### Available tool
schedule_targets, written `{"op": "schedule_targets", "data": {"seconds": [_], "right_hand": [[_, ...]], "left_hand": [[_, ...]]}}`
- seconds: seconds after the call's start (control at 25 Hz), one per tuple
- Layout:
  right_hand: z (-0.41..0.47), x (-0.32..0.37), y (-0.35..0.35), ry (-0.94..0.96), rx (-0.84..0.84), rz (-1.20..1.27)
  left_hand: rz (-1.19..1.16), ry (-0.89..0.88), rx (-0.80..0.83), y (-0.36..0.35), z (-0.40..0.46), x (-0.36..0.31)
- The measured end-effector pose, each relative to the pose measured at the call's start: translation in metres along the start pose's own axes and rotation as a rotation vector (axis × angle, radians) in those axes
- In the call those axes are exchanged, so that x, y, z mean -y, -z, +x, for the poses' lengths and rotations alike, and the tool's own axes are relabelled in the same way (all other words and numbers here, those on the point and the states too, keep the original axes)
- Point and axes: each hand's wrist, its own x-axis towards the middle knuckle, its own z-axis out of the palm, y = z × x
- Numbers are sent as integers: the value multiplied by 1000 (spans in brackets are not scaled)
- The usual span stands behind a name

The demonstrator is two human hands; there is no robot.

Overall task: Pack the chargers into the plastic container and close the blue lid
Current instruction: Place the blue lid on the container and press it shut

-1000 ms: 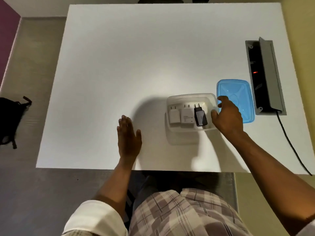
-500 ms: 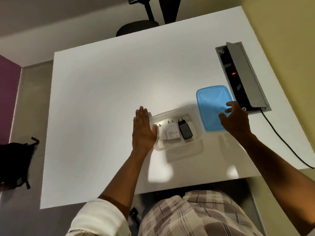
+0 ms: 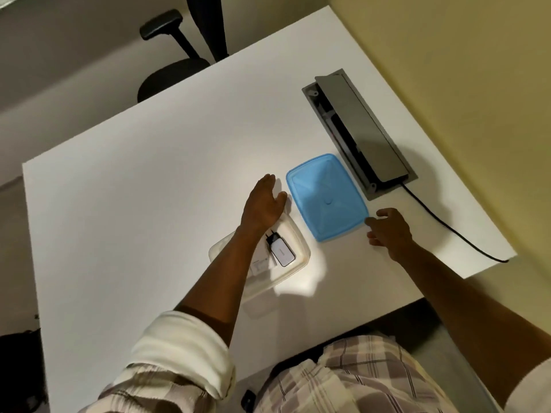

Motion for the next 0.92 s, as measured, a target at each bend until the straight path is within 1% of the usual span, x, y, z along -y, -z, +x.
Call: {"op": "schedule_targets", "data": {"seconds": [0.08,0.16,0.24,0.36,0.52,0.6,0.72,0.92], "right_hand": [[5,-6,4,-51,91,59],[7,-8,8,-69,173,106],[8,-6,10,-79,225,162],[9,-4,12,-93,259,217],[9,1,9,-121,312,223],[9,6,7,-121,310,217],[10,9,7,-125,277,221],[9,29,1,-23,143,202]], "left_hand": [[2,51,95,-6,17,-10],[-4,106,153,-15,33,-17],[-9,92,164,-24,45,-21],[15,36,179,-30,59,-27],[8,41,267,-28,77,-35],[21,75,259,-28,81,-37],[14,90,189,-26,78,-37],[-115,67,60,-8,63,-39]]}}
